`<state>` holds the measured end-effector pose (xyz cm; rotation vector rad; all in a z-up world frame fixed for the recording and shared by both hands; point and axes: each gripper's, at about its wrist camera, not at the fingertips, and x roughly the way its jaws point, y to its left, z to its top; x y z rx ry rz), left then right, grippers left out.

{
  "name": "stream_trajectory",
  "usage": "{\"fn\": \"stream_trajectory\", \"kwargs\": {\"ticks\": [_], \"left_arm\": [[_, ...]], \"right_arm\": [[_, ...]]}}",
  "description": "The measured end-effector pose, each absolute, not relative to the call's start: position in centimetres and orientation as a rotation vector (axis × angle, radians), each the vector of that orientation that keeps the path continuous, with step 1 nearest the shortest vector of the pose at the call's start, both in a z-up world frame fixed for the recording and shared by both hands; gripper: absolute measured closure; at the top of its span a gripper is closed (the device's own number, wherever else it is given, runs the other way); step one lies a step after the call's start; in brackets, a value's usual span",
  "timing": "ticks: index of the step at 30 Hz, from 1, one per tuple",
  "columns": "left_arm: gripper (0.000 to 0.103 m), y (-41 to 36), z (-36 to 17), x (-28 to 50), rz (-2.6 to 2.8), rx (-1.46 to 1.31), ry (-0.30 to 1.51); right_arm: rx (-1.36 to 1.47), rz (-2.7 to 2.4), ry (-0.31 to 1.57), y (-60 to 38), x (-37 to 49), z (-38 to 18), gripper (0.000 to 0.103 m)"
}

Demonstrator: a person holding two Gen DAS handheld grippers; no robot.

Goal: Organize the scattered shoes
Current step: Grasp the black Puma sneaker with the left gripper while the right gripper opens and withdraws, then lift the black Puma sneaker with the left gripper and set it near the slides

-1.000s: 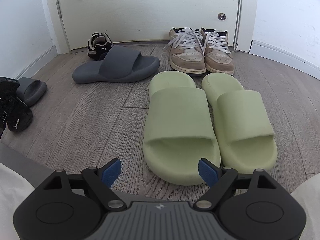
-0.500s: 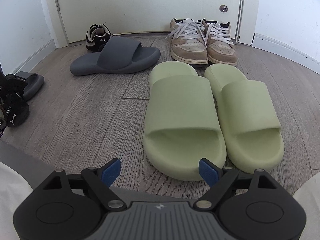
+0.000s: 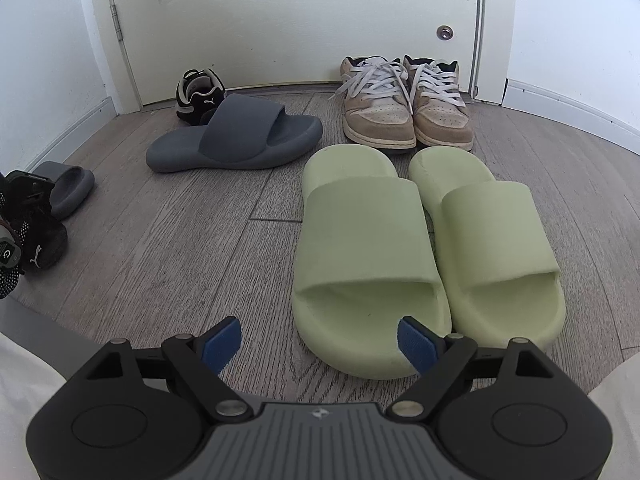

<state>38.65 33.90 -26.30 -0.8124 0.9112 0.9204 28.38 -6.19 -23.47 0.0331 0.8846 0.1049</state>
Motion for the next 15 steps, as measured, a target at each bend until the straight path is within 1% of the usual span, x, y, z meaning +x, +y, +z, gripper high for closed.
{"fn": "stream_trajectory", "kwargs": {"ticks": [6,9,15], "left_arm": [[0.013,30.9,-25.4,36.5,0.862,-0.860,0.898],[0.013,28.8,-25.3,35.8,0.833,-0.839,0.907],[0.013,22.1,-24.7,34.4,0.795,-0.781,0.936]], "right_arm": [[0.058,0.117,0.853,-6.6,28.1,-22.7,0.017],[0.079,0.114,0.833,-7.1,28.0,-22.2,0.017],[0.131,0.090,0.783,-9.3,27.8,-21.1,0.017]]}}
